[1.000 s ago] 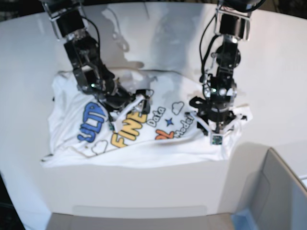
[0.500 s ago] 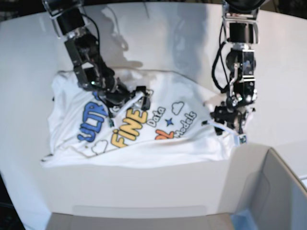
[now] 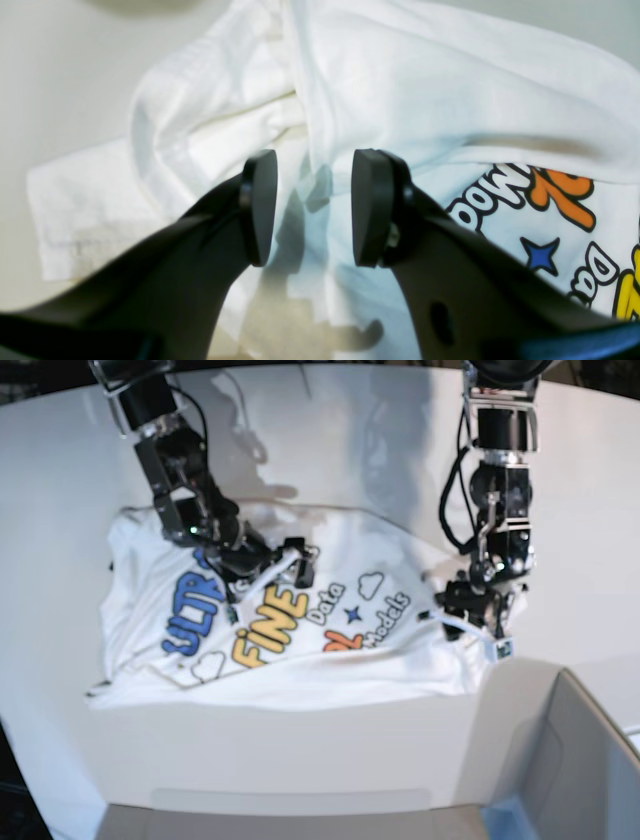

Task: Layout the t-shirt on the table in an organized manner, then fold the t-shirt properly
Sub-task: 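Grasp the t-shirt body with both grippers and smooth it outward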

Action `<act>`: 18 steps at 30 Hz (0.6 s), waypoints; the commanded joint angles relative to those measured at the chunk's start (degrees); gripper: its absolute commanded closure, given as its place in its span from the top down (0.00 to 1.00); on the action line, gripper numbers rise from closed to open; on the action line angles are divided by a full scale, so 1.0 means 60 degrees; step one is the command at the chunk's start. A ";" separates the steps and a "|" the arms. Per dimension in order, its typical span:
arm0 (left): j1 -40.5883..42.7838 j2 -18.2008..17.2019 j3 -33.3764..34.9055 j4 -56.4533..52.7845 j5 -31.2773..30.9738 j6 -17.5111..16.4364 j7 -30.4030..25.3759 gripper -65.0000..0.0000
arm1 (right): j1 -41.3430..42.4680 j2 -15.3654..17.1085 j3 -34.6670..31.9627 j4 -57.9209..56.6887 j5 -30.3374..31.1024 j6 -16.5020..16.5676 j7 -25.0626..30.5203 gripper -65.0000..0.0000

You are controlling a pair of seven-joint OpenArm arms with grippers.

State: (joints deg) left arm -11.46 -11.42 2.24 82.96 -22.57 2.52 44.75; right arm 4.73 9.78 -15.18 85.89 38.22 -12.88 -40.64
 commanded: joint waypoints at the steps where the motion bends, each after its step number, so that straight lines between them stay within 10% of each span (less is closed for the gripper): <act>1: -0.0221 -0.0038 0.0161 0.0144 -0.0026 -0.0018 -0.0228 0.39 | 0.0083 -0.0011 0.0002 0.0125 0.0070 0.0045 -0.0047 0.60; 18: -0.0968 -0.0038 0.1041 -0.1966 -0.0026 -0.0018 -0.1341 0.28 | -0.0532 0.0033 0.0002 0.0784 0.0070 0.0045 -0.0047 0.60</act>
State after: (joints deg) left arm -16.03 -11.40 8.62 70.24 -22.61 2.48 37.41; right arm 0.80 9.85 -15.29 89.69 38.26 -12.71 -40.80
